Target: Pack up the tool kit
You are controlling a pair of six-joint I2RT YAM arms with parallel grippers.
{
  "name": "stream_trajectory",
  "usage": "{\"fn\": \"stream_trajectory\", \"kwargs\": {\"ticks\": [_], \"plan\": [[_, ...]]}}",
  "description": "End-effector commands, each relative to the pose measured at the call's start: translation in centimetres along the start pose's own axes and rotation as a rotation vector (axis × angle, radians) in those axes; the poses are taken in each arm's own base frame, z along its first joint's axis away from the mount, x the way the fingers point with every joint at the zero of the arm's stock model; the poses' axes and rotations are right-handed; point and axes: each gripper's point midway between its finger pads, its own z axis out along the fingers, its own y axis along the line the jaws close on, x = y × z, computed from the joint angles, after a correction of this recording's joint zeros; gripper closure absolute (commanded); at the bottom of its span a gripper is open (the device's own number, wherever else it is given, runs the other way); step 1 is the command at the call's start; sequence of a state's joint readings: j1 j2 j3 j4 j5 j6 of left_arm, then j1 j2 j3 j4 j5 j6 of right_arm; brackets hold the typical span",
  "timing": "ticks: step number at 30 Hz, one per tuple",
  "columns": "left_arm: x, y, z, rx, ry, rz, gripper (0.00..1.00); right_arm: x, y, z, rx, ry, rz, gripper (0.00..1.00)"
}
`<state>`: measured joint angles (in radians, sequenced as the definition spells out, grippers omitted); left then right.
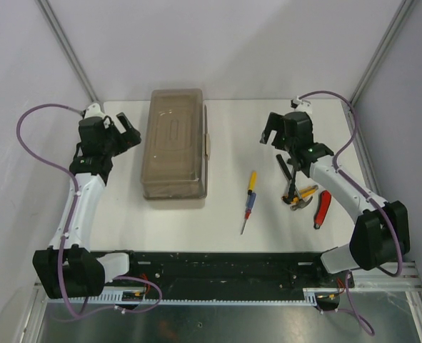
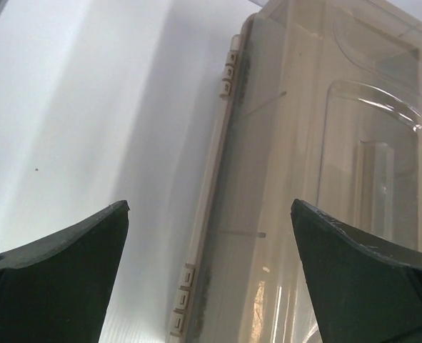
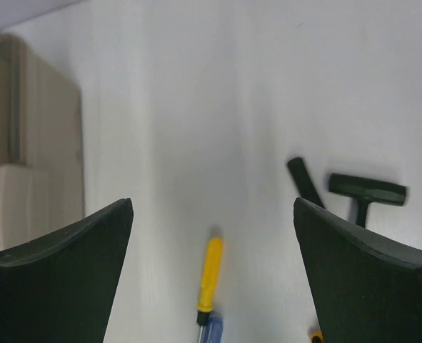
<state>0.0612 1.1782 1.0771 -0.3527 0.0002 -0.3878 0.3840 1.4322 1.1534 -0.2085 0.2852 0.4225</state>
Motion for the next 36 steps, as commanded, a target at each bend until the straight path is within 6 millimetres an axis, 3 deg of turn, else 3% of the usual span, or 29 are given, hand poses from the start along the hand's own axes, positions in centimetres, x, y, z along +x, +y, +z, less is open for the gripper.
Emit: {"fn": "stream_trajectory", "kwargs": {"ticks": [1, 7, 10, 14, 19, 22, 27, 36], "plan": [[-1.6, -2.9, -1.0, 0.152, -0.001, 0.022, 0.01, 0.9, 5.5, -1.7, -0.300, 0.057, -0.001, 0.01], [-1.1, -4.9, -1.9, 0.276, 0.029, 0.055, 0.01, 0.5, 11.6, -2.0, -0.560, 0.073, 0.185, 0.08], [-0.9, -5.4, -2.4, 0.311, 0.038, 0.056, 0.01, 0.2, 14.3, -2.1, -0.711, 0.077, 0.234, 0.04], [-0.4, -6.0, -2.6, 0.345, 0.061, 0.041, 0.01, 0.8, 16.0, -1.7, -0.858, 0.166, 0.358, 0.01], [0.7, -6.7, -2.4, 0.382, 0.113, -0.009, 0.01, 2.2, 17.8, -1.1, -0.904, 0.205, 0.414, 0.01], [1.3, -6.9, -2.0, 0.386, 0.140, -0.029, 0.01, 3.5, 17.9, -0.1, -0.930, 0.236, 0.493, 0.01], [2.1, -6.2, -1.1, 0.340, 0.153, -0.036, 0.01, 5.3, 16.4, 1.8, -0.998, 0.271, 0.679, 0.01], [3.6, -5.9, -0.7, 0.329, 0.187, -0.033, 0.01, 7.7, 15.5, 2.8, -1.104, 0.307, 0.825, 0.01]]}}
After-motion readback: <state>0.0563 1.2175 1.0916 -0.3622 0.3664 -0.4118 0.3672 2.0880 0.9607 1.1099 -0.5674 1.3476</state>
